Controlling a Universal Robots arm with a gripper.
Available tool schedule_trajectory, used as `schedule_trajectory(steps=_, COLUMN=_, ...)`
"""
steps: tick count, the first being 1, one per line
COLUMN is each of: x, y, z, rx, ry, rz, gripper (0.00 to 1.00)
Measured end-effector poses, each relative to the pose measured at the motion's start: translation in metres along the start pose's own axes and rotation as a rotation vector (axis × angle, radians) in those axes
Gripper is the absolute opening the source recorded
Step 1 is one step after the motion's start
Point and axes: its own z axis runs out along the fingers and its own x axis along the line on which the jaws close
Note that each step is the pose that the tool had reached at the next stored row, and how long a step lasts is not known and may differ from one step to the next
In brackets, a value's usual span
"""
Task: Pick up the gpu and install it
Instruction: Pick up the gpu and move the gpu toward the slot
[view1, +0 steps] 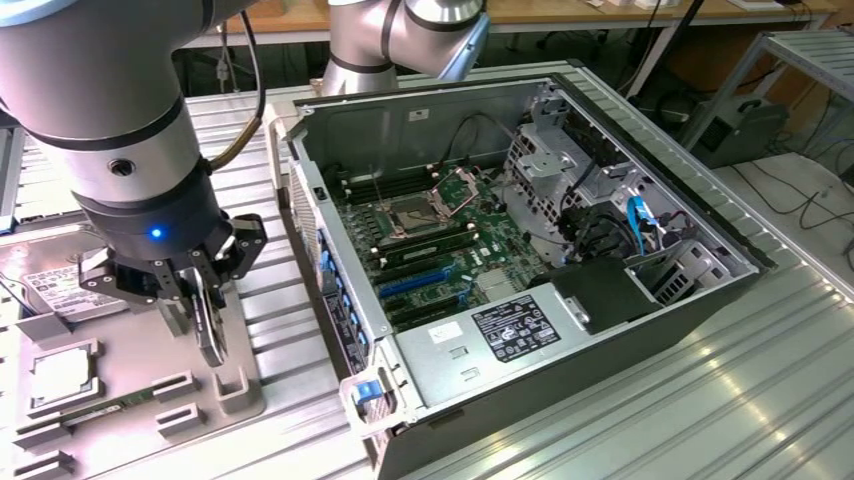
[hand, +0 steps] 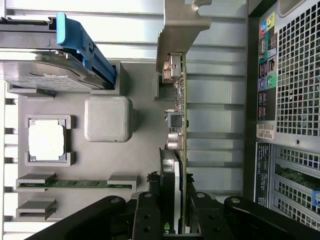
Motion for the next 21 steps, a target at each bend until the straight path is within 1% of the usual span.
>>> schedule_trajectory(steps=4, x=0.0, y=0.0, z=-0.0004, rx=0.0001, ry=0.0002, rz=0.0, gripper=0.28)
schedule_trajectory(steps=7, x=0.0, y=0.0002, z=-0.0028, rx=-0.0002, ry=0.0001, rz=0.0, gripper=0.28)
schedule_trajectory(steps=11, x=0.0, y=0.0005, z=-0.0101, rx=-0.0004, ry=0.0, rz=0.0, gripper=0.28)
schedule_trajectory(steps=21, x=-0.001, y=0.0013, z=-0.0238, rx=-0.0004, ry=0.0, rz=0.0, gripper=0.28)
